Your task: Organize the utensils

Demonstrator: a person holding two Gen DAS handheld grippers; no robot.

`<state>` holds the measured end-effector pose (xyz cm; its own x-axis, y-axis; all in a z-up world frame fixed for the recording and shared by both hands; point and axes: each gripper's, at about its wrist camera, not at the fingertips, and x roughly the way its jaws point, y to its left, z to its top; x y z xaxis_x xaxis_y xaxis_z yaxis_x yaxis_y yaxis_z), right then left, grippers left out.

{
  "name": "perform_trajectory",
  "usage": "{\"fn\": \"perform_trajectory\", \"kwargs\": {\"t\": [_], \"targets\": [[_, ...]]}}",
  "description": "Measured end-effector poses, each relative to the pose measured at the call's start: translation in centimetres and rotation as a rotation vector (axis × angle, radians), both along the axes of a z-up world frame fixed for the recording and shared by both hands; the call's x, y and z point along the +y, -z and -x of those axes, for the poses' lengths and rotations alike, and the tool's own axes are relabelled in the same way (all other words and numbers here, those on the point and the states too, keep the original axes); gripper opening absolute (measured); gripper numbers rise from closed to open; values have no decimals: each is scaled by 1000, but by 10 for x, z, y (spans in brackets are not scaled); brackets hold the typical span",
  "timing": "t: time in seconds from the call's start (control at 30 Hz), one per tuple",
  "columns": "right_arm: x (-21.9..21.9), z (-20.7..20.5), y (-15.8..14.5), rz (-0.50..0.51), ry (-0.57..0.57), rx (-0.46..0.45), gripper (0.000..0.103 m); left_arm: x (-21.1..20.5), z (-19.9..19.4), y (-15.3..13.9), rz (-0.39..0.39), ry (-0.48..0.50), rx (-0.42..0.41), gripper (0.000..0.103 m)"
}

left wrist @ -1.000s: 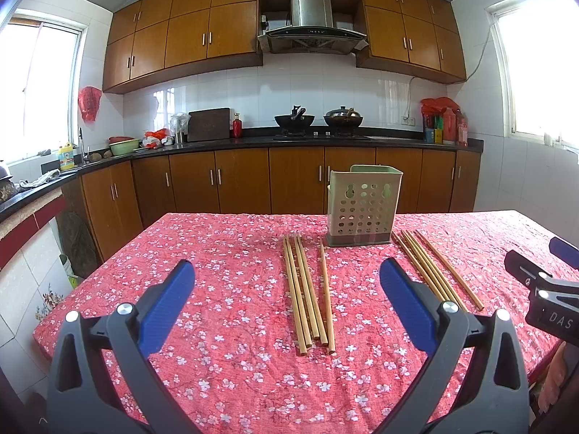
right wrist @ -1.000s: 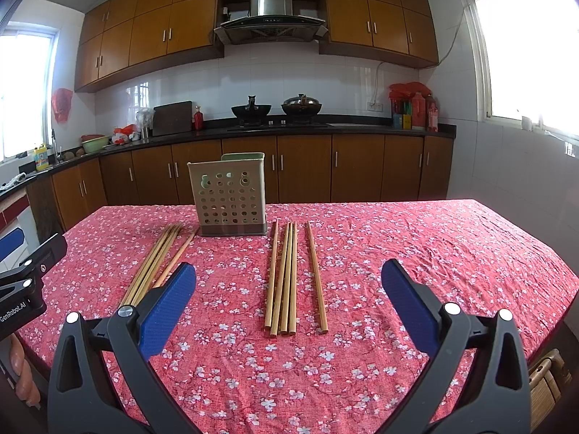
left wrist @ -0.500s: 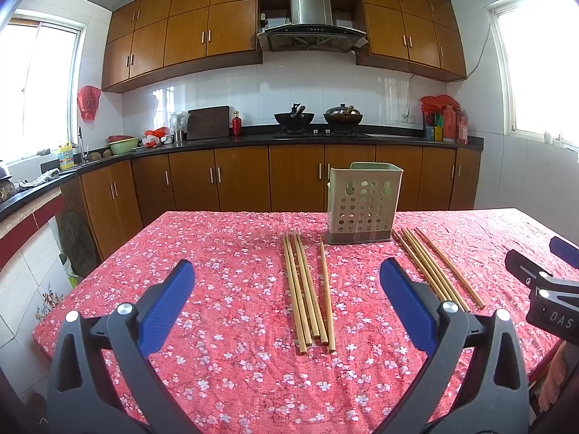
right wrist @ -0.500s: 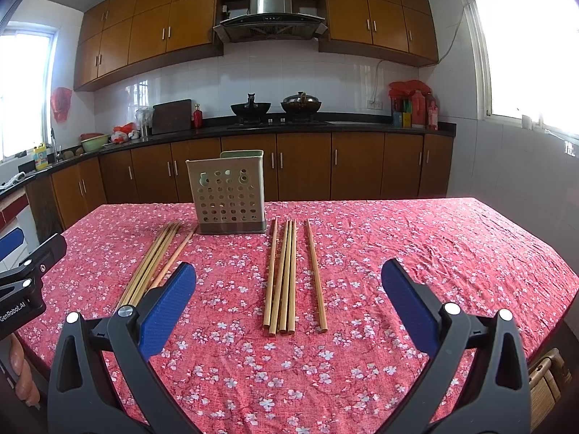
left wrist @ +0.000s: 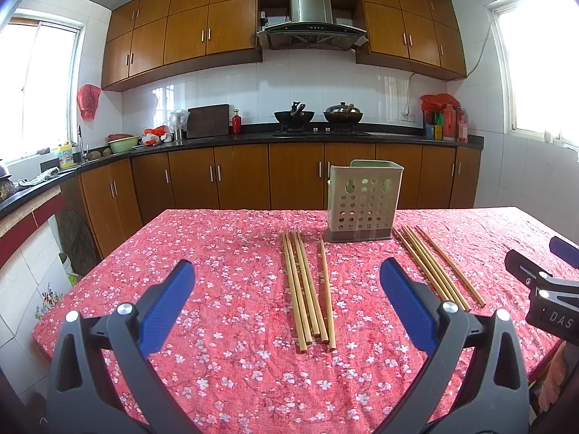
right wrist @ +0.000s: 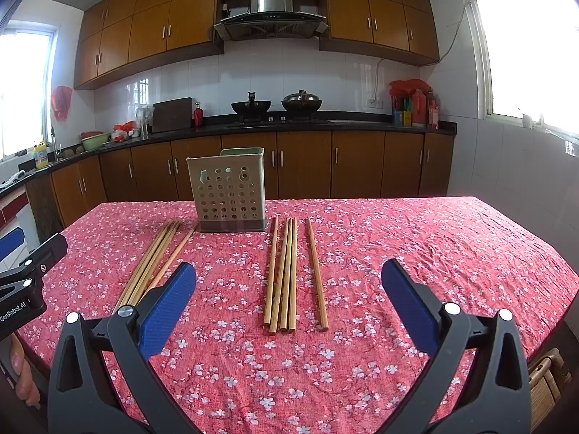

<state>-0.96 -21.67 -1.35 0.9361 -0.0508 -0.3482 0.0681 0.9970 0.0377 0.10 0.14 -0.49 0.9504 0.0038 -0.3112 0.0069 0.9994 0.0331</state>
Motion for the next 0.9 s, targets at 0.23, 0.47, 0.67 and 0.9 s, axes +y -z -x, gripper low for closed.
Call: {"fn": "perform_trajectory", "kwargs": {"t": [0.23,0.47,0.67,0.9], "targets": [[0,0,0,0,1,2,101,0,-1,0,0,0,2,99],[1,-1,1,-1,2,3,101,0,-1,0,-1,1,3,99],[1,-1,0,-1,2,4,101,0,-1,1,-1,0,4,99],[0,0,6,-1,5,6,101,-1,-3,6,-3,1,8,99]]}}
